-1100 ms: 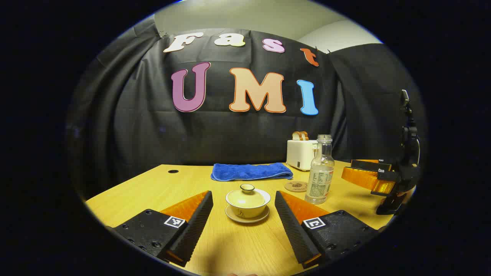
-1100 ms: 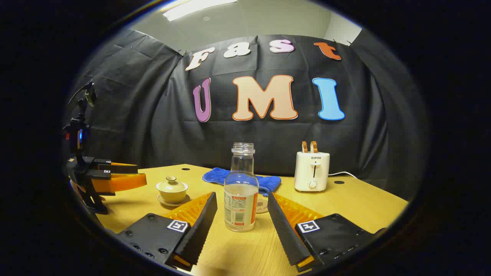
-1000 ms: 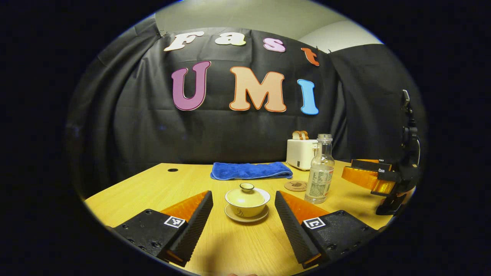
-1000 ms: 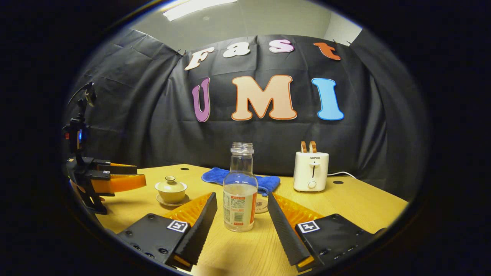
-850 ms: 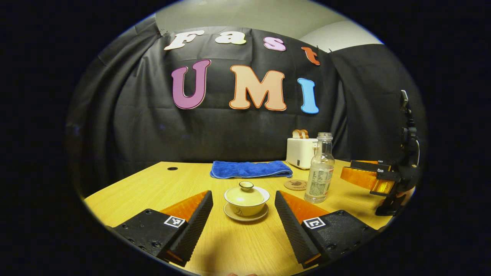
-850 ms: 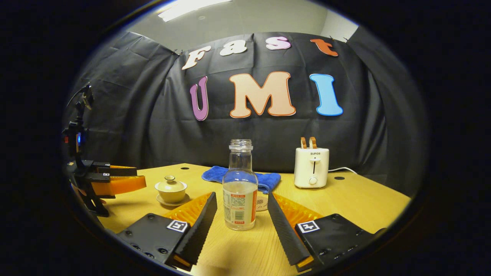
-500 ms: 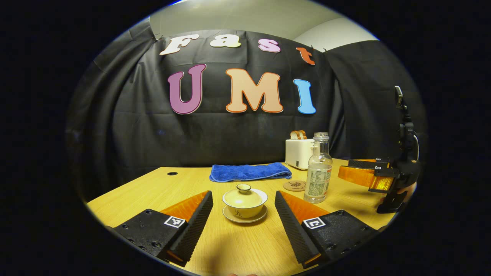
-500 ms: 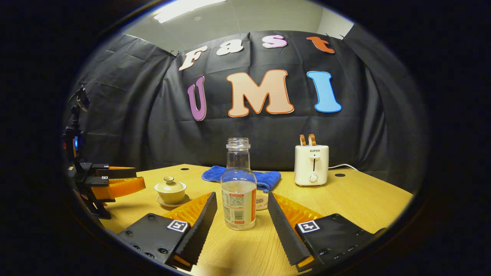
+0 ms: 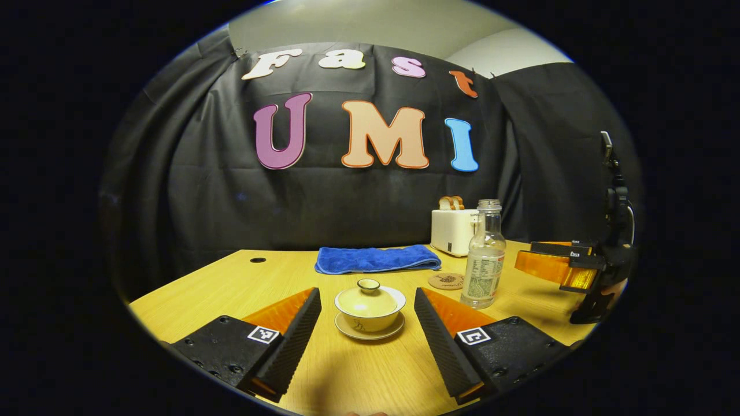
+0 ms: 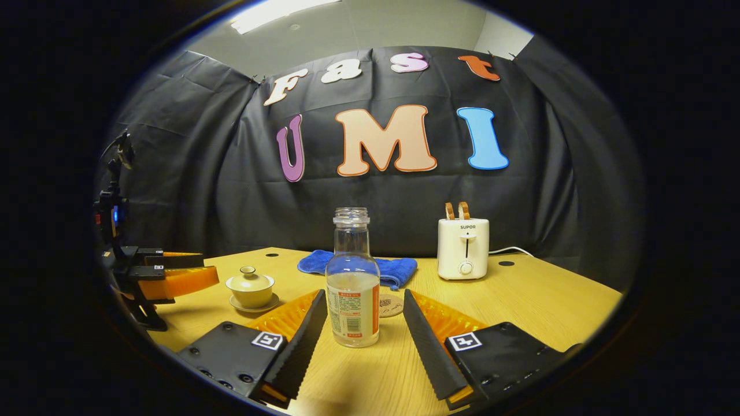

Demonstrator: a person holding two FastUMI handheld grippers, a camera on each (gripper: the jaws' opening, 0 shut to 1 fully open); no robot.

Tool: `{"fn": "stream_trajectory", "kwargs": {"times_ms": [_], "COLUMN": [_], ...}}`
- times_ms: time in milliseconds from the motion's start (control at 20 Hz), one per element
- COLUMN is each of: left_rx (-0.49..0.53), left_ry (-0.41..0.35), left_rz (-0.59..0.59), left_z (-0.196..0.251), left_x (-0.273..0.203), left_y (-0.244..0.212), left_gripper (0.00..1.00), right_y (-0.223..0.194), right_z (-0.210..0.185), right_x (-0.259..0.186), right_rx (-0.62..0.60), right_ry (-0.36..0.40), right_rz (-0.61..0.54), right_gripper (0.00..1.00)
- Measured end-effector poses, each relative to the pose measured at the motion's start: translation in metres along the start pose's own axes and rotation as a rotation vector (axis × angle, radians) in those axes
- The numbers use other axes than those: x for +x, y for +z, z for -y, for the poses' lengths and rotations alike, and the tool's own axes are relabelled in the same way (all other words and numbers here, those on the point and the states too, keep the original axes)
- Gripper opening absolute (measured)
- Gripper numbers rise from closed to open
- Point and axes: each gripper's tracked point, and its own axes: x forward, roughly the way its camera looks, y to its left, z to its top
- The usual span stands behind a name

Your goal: Open the teacup lid with one hand, grasp the water bottle and pour water into the teacup with the other hand; after pouring, place the water bottle on the coaster and then close the teacup lid.

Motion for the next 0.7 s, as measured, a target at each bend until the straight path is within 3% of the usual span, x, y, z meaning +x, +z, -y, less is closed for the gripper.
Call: {"fn": "stream_trajectory", "kwargs": {"times_ms": [150,400,450,500,600,650,700], "left_rx": [0.000,0.001,0.001,0.000,0.000,-0.001,-0.001], "left_ry": [-0.049,-0.015,-0.020,-0.027,-0.031,-0.032,-0.032], "left_rz": [0.001,-0.002,-0.006,-0.005,-0.010,-0.010,-0.012], "left_z": [0.005,0.003,0.001,0.002,0.001,-0.001,-0.002], "left_x": [-0.002,0.004,0.005,0.006,0.022,0.033,0.038], "left_y": [0.002,0.003,-0.001,-0.001,0.002,0.005,0.006], "left_gripper": [0.95,0.96,0.96,0.96,0.96,0.96,0.96], "right_y": [0.000,0.000,0.000,0.001,0.000,0.000,0.000], "right_z": [0.001,0.000,-0.001,0.000,0.000,-0.001,-0.001], "right_x": [0.001,0.001,0.001,0.001,0.001,0.000,0.001], "right_rx": [0.000,-0.001,-0.002,-0.001,-0.001,-0.001,-0.001], "right_ry": [0.000,0.000,0.001,0.000,0.001,0.003,0.003], "right_rz": [0.001,0.002,0.002,0.001,0.001,0.002,0.001], "right_gripper": [0.92,0.83,0.92,0.83,0.92,0.87,0.92]}}
